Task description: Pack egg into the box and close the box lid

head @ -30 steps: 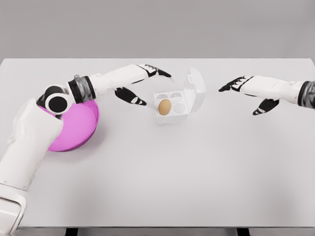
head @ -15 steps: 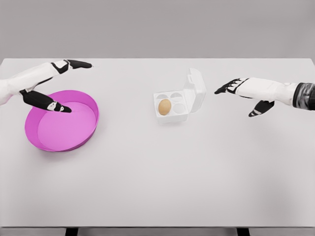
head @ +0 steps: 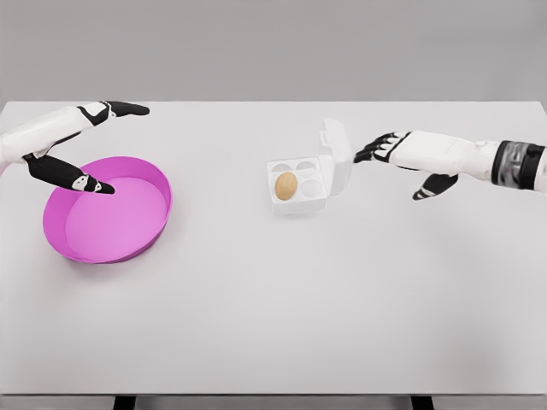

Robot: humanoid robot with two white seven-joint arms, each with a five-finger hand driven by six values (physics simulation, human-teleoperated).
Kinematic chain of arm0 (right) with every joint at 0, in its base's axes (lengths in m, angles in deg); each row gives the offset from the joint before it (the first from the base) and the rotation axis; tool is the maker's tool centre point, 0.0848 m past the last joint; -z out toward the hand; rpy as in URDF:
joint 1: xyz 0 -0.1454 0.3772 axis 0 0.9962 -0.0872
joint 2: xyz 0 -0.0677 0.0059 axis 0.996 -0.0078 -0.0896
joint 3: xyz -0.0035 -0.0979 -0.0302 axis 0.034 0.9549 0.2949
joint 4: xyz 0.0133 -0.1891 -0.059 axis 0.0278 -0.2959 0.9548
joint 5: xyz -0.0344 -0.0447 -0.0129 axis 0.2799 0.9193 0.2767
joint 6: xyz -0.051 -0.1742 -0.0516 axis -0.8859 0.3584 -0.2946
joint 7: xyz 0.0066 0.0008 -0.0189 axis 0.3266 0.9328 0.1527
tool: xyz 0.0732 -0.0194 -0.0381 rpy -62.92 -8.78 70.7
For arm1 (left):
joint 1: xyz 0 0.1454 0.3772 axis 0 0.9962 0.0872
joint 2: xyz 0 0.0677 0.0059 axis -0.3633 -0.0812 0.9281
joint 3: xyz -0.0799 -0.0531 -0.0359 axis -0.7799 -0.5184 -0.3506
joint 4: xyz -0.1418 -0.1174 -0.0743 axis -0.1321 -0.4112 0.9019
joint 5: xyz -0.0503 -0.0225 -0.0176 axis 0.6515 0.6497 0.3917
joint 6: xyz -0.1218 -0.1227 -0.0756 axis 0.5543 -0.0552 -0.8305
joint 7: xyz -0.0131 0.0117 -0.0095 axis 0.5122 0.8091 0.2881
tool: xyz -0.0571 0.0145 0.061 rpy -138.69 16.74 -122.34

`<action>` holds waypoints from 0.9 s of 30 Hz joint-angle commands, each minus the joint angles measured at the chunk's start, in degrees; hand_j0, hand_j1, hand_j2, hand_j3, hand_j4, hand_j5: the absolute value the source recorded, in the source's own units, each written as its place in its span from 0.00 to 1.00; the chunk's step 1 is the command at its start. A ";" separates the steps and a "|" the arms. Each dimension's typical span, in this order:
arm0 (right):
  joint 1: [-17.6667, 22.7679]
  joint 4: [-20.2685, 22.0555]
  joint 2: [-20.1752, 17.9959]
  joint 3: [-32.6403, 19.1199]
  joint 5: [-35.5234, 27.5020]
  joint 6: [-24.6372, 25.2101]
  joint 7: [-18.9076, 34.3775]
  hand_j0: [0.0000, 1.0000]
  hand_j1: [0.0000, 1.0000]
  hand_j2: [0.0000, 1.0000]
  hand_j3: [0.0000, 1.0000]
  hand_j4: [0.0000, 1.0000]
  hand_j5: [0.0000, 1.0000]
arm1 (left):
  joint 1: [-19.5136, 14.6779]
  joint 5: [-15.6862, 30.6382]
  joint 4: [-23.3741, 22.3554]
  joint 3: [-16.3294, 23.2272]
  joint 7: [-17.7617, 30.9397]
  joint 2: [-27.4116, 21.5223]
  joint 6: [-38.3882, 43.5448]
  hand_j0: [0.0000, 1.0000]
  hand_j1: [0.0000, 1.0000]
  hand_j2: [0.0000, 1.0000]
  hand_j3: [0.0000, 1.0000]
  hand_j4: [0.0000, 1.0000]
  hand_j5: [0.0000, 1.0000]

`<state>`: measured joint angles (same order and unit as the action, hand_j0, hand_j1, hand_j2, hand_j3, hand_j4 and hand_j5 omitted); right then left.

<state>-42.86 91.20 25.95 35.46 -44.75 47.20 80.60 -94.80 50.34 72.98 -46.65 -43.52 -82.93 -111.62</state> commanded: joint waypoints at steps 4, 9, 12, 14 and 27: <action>0.00 3.26 -0.03 -0.03 -0.35 0.16 -0.03 1.00 1.00 1.00 1.00 1.00 1.00 | 0.00 0.46 0.08 -0.11 -0.02 -0.07 0.16 1.00 1.00 1.00 1.00 1.00 1.00; 0.00 5.73 1.28 0.41 -0.35 0.16 -0.03 1.00 1.00 1.00 1.00 1.00 1.00 | 0.00 0.46 -0.01 -0.11 -0.02 -0.07 0.16 1.00 1.00 1.00 1.00 1.00 1.00; 0.00 5.73 3.92 1.11 -0.35 0.16 -0.03 1.00 1.00 1.00 1.00 1.00 1.00 | 0.00 0.46 -0.01 -0.19 -0.02 -0.07 0.16 1.00 1.00 1.00 1.00 1.00 1.00; 0.00 5.73 4.36 1.11 -0.35 0.16 -0.03 1.00 1.00 1.00 1.00 1.00 1.00 | 0.00 0.46 -0.01 -0.63 -0.02 -0.07 0.16 1.00 1.00 1.00 1.00 1.00 1.00; 5.01 3.97 0.58 -10.14 -2.02 0.16 -0.03 1.00 1.00 1.00 1.00 1.00 1.00 | 0.00 0.11 -0.28 -0.72 -0.02 -0.07 0.16 1.00 1.00 1.00 1.00 1.00 1.00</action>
<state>-37.85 95.50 27.61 27.37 -46.17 47.19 80.60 -94.71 49.93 72.78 -47.36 -43.52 -82.94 -111.62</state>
